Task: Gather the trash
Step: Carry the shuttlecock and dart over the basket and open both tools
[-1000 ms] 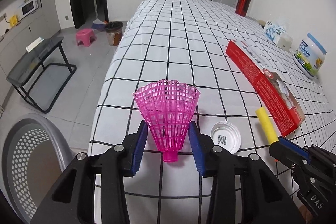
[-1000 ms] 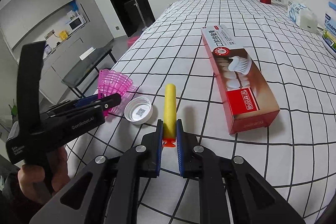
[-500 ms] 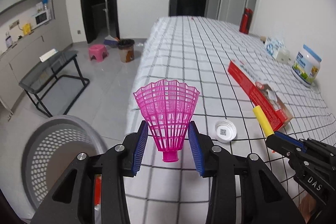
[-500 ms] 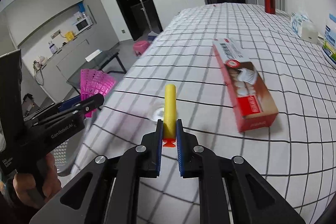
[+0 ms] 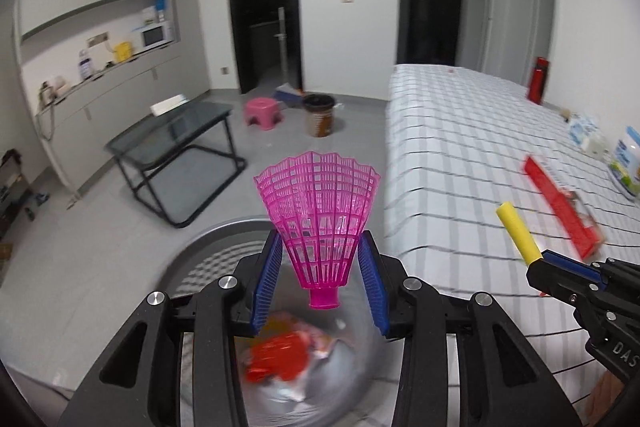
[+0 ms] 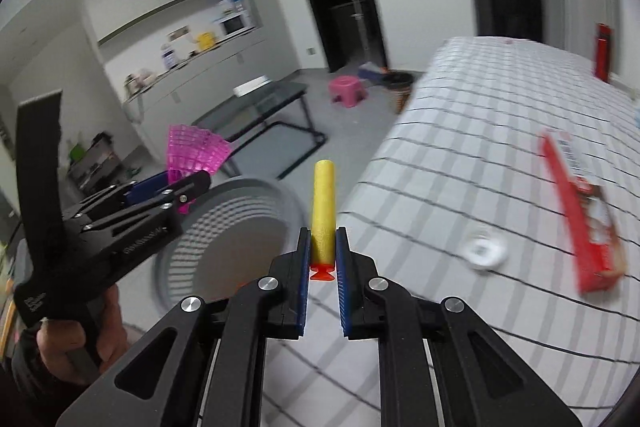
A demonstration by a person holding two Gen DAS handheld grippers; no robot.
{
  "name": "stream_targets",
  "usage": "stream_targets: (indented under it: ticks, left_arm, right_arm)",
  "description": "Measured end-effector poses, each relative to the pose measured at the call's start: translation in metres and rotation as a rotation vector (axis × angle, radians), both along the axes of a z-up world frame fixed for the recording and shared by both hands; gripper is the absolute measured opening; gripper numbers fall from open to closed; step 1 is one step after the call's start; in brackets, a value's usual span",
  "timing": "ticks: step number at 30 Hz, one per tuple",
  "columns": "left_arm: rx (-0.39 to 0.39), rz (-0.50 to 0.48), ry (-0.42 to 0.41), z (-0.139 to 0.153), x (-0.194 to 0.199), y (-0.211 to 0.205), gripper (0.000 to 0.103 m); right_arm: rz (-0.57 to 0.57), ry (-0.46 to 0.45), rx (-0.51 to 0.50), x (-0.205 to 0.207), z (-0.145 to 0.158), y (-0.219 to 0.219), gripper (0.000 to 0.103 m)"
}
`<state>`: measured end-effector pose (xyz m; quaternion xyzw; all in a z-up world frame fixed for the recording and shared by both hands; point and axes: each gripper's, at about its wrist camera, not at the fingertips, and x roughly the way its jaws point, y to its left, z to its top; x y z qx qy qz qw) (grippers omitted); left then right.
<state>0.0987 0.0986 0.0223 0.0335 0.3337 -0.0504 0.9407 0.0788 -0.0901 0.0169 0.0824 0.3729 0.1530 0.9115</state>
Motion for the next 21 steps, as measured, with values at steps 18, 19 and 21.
stream_targets:
  ticks: [18, 19, 21]
  left_arm:
    - [-0.01, 0.145, 0.129, -0.06, 0.007, 0.072, 0.039]
    - [-0.011, 0.149, 0.138, -0.063, 0.007, 0.074, 0.039]
    - [-0.014, 0.154, 0.154, -0.068, 0.008, 0.077, 0.04]
  right_arm:
    - [0.232, 0.117, -0.048, 0.062, -0.044, 0.112, 0.012]
    - [0.235, 0.124, -0.05, 0.064, -0.047, 0.114, 0.012]
    - [0.24, 0.138, -0.052, 0.068, -0.053, 0.116, 0.012]
